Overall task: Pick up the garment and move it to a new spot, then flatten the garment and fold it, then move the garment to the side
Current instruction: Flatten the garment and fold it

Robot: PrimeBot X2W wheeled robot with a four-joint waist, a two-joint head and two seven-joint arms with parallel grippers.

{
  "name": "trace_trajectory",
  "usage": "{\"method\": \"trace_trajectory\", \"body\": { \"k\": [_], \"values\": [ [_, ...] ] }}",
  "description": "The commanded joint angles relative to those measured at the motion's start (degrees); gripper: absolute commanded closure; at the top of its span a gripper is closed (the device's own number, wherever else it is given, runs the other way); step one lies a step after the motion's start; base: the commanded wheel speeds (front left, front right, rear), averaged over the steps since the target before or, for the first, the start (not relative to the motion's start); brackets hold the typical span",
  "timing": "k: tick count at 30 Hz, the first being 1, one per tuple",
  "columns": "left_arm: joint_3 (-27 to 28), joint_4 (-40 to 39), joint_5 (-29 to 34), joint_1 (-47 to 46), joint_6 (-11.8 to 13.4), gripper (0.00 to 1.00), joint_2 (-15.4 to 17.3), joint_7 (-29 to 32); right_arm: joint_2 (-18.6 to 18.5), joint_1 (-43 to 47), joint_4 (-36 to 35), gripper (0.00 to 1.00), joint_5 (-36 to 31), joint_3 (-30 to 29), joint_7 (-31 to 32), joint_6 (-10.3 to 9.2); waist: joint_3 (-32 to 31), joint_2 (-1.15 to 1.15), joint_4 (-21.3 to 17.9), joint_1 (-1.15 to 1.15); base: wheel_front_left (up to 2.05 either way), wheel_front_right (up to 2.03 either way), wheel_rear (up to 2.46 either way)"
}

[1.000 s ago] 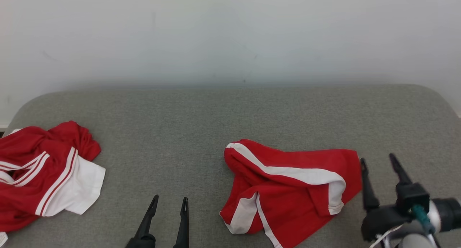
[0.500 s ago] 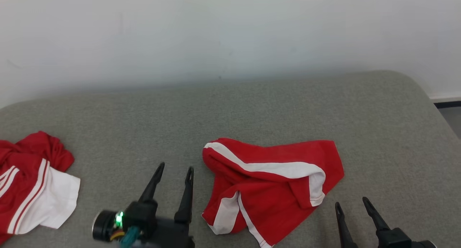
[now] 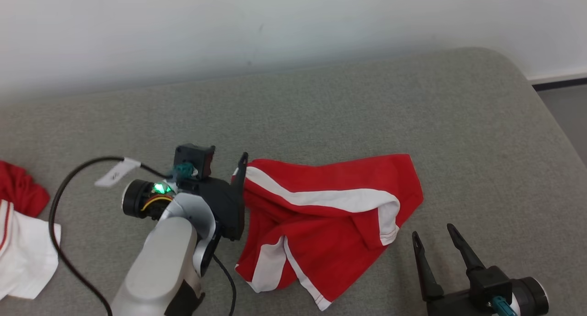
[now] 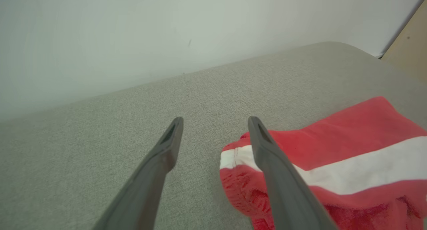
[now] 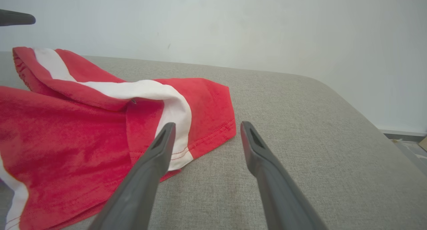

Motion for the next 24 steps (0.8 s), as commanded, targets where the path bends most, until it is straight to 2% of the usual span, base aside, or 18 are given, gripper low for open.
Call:
{"method": "trace_trajectory", "body": {
  "k": [1,9,23,24],
  "values": [
    [0.01,2.33,0.32,-1.94,0.62,0.00,0.32,1.05,0.12,-0.65,-0.01,0.00,0.30,0.24,-0.07,-0.12,1.77,-0.01,-1.71,-0.01,0.00,0.00,0.00],
    [-2.79,11.28,0.51,-4.31,-0.43,0.00,0.55,5.70,0.13,-1.02,-0.04,0.00,0.34,-0.57,-0.07,-0.13,1.66,-0.01,-2.85,-0.01,0.00,0.00,0.00],
    [-5.87,11.21,-0.15,-0.50,0.98,0.00,0.12,4.89,0.13,0.43,-0.38,0.00,0.71,-0.15,-0.07,-0.13,-0.21,-0.01,-1.02,-0.01,0.00,0.00,0.00],
    [-5.91,10.85,-0.25,-0.38,1.05,0.27,0.10,4.45,0.13,0.52,-0.46,0.00,0.73,-0.11,-0.07,-0.13,-0.41,-0.01,-0.88,-0.01,0.00,0.00,0.00]
  ]
}}
